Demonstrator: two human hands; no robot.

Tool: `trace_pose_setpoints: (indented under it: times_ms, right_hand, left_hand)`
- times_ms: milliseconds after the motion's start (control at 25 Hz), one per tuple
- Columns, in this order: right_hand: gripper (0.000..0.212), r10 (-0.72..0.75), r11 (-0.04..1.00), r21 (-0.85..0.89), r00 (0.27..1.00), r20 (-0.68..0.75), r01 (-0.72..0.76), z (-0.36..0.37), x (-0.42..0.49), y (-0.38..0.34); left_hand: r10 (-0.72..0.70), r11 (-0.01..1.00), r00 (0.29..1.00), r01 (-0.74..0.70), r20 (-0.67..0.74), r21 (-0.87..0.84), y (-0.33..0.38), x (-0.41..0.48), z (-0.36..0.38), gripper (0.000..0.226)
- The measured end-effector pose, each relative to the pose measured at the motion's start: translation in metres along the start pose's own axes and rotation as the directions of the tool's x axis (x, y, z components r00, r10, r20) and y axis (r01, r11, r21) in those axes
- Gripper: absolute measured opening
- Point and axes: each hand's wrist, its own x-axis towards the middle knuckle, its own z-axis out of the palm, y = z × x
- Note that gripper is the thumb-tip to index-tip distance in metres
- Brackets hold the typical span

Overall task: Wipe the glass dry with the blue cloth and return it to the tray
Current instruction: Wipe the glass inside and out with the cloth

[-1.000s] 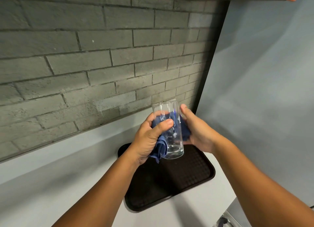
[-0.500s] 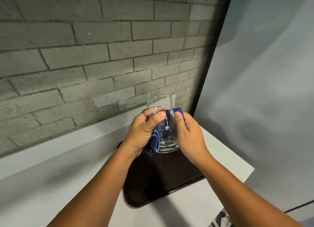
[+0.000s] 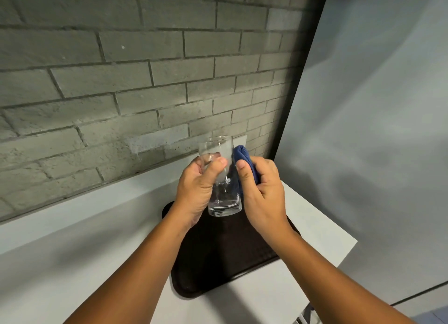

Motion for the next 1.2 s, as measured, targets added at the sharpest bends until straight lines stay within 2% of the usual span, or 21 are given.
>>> trace_pose_setpoints:
  times_ms: [120, 280, 400, 440, 520, 600, 720, 760, 840, 920, 1040, 1200]
  right_hand:
    - [0.020, -0.128, 0.991, 0.039, 0.990, 0.063, 0.126, 0.005, 0.001, -0.008]
    - [0.021, 0.033, 0.993, 0.106, 0.994, 0.103, -0.043, 0.009, 0.012, -0.010]
    - [0.018, -0.075, 0.997, 0.030, 0.987, 0.139, 0.071, 0.016, -0.005, -0.008]
    - [0.018, -0.073, 0.997, 0.039, 0.986, 0.147, 0.068, 0.016, -0.006, -0.007]
    - [0.018, 0.065, 0.996, 0.059, 0.991, 0.114, -0.072, 0.012, 0.004, -0.002]
    - [0.022, 0.160, 0.985, 0.043, 0.983, 0.094, -0.164, 0.012, 0.006, -0.001]
    - [0.027, -0.001, 1.000, -0.026, 0.982, 0.189, 0.006, 0.013, -0.008, -0.004]
    - [0.026, -0.018, 0.999, -0.026, 0.984, 0.180, 0.023, 0.011, -0.005, -0.003]
    - [0.018, 0.051, 0.999, 0.000, 0.994, 0.101, -0.051, 0.008, 0.007, -0.004]
    - [0.012, 0.105, 0.990, 0.077, 0.987, 0.124, -0.115, 0.009, 0.005, -0.008]
    - [0.032, 0.048, 0.992, 0.101, 0.953, 0.299, -0.081, 0.008, -0.008, -0.011]
    - [0.045, 0.227, 0.958, 0.111, 0.934, 0.276, -0.265, 0.007, 0.004, -0.019]
  left_hand:
    - [-0.034, 0.996, 0.999, 0.036, 0.031, -0.087, -0.009, -0.004, 0.000, 0.069]
    - [-0.089, 0.982, 0.996, 0.084, -0.026, -0.168, -0.018, -0.005, 0.000, 0.082]
    - [-0.095, 0.977, 0.994, 0.082, -0.059, -0.196, -0.015, -0.006, -0.003, 0.089]
    - [-0.092, 0.978, 0.994, 0.077, -0.066, -0.194, -0.017, -0.007, -0.004, 0.083]
    - [-0.110, 0.976, 0.992, 0.095, -0.068, -0.194, -0.019, -0.010, -0.002, 0.062]
    - [-0.128, 0.977, 0.988, 0.111, -0.084, -0.183, -0.017, -0.010, 0.002, 0.060]
    - [-0.117, 0.978, 0.989, 0.099, -0.088, -0.186, -0.010, -0.009, 0.000, 0.068]
    - [-0.113, 0.977, 0.991, 0.097, -0.072, -0.190, -0.008, -0.010, 0.000, 0.067]
    - [-0.115, 0.976, 0.993, 0.107, -0.037, -0.190, -0.008, -0.012, 0.004, 0.065]
    - [-0.124, 0.977, 0.992, 0.115, -0.040, -0.182, -0.010, -0.013, 0.006, 0.062]
    - [-0.130, 0.973, 0.991, 0.120, -0.036, -0.195, -0.006, -0.010, 0.004, 0.066]
    - [-0.140, 0.979, 0.988, 0.128, -0.065, -0.161, -0.012, -0.013, 0.008, 0.057]
